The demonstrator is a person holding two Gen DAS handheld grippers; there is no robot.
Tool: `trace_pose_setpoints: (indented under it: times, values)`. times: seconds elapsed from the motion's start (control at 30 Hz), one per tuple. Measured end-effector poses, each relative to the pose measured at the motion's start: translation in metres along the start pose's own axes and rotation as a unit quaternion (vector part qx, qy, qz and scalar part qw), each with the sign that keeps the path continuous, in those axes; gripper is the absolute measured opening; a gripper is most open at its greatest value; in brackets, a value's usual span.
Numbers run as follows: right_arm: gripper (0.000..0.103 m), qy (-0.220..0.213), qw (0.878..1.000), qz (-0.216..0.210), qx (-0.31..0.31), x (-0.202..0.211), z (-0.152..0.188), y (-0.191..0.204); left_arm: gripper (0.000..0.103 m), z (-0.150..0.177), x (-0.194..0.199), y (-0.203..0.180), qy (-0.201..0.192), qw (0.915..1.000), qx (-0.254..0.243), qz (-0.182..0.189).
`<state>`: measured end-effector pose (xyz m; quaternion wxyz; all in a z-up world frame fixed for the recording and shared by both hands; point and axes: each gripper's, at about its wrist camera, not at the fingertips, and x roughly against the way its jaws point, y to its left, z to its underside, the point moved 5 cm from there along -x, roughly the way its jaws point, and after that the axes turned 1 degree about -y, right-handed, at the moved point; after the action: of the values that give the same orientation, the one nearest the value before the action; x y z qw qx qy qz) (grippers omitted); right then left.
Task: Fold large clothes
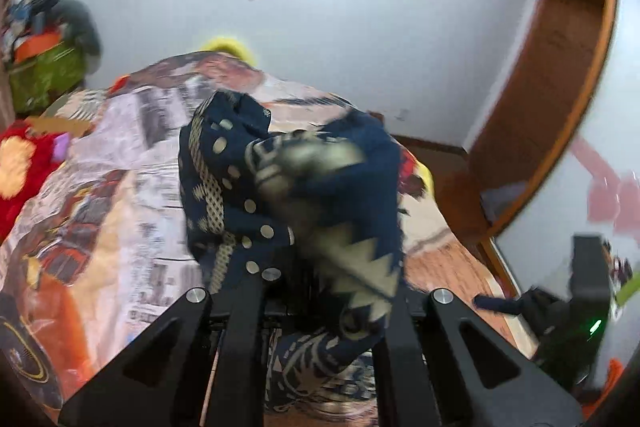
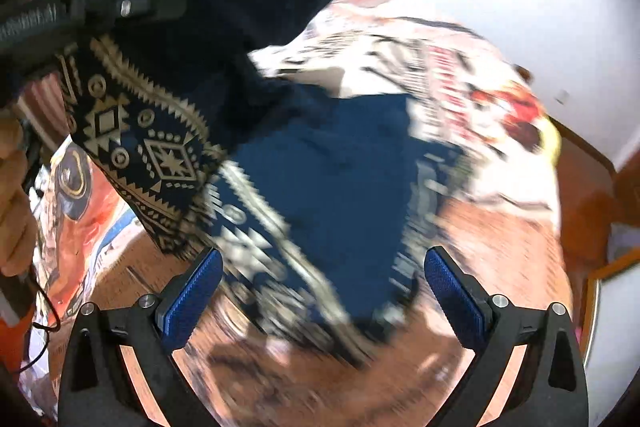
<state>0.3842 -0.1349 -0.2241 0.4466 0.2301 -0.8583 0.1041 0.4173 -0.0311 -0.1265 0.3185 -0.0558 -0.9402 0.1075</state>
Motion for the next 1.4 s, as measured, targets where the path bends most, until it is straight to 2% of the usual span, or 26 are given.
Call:
trace_pose_setpoints:
  times: [0.13,0.27,0.37,0.5,0.63,0.67,0.73,0.77,0.8,0.97,1.1,1.17,1.27,1.33,1.4]
  values:
    - [0.101,-0.006,0.999,0.024,-0.049,0.031,0.020,-0.043,0.006,0.021,-0.019,-0.043,0.035,0.9980,-0.038,0.036]
    - [0.101,-0.013,0.996,0.035,-0.084,0.056,0.044,-0.068,0.006,0.055,-0.052,-0.064,0.117,0.9888,-0.023,0.090]
    - [0.101,-0.023,0.994,0.043,-0.098,0.069,0.055,-0.080,0.006,0.081,-0.072,-0.065,0.170,0.9804,-0.013,0.098]
    - [0.101,-0.035,0.993,0.045,-0.107,0.086,0.061,-0.088,0.006,0.093,-0.075,-0.064,0.196,0.9755,-0.030,0.096]
    - [0.101,-0.047,0.992,0.045,-0.112,0.097,0.061,-0.089,0.013,0.094,-0.066,-0.070,0.195,0.9760,-0.063,0.075]
    - [0.101,-0.051,0.991,0.043,-0.115,0.099,0.060,-0.089,0.019,0.092,-0.062,-0.072,0.195,0.9757,-0.069,0.072]
    - [0.101,-0.059,0.991,0.038,-0.118,0.103,0.059,-0.087,0.039,0.094,-0.052,-0.073,0.196,0.9743,-0.080,0.075]
    - [0.101,-0.064,0.990,0.035,-0.118,0.106,0.058,-0.086,0.059,0.095,-0.046,-0.076,0.200,0.9722,-0.083,0.090]
    - [0.101,-0.066,0.990,0.034,-0.117,0.107,0.058,-0.085,0.071,0.095,-0.040,-0.078,0.199,0.9713,-0.084,0.100]
    - [0.101,-0.079,0.991,0.033,-0.107,0.116,0.053,-0.079,0.073,0.092,-0.010,-0.072,0.189,0.9732,-0.082,0.102]
    - [0.101,-0.091,0.991,0.031,-0.095,0.123,0.046,-0.072,0.073,0.076,0.024,-0.047,0.156,0.9812,-0.055,0.099]
    - [0.101,-0.096,0.991,0.028,-0.088,0.125,0.040,-0.068,0.073,0.066,0.038,-0.030,0.134,0.9864,-0.049,0.082]
    - [0.101,-0.103,0.992,0.021,-0.075,0.121,0.027,-0.057,0.078,0.050,0.046,0.002,0.103,0.9931,-0.046,0.031]
    - [0.101,-0.104,0.992,0.013,-0.069,0.115,0.017,-0.051,0.078,0.047,0.039,0.025,0.100,0.9942,-0.038,-0.006]
    - [0.101,-0.101,0.993,0.000,-0.066,0.103,0.006,-0.042,0.078,0.047,0.024,0.041,0.107,0.9935,-0.030,-0.023]
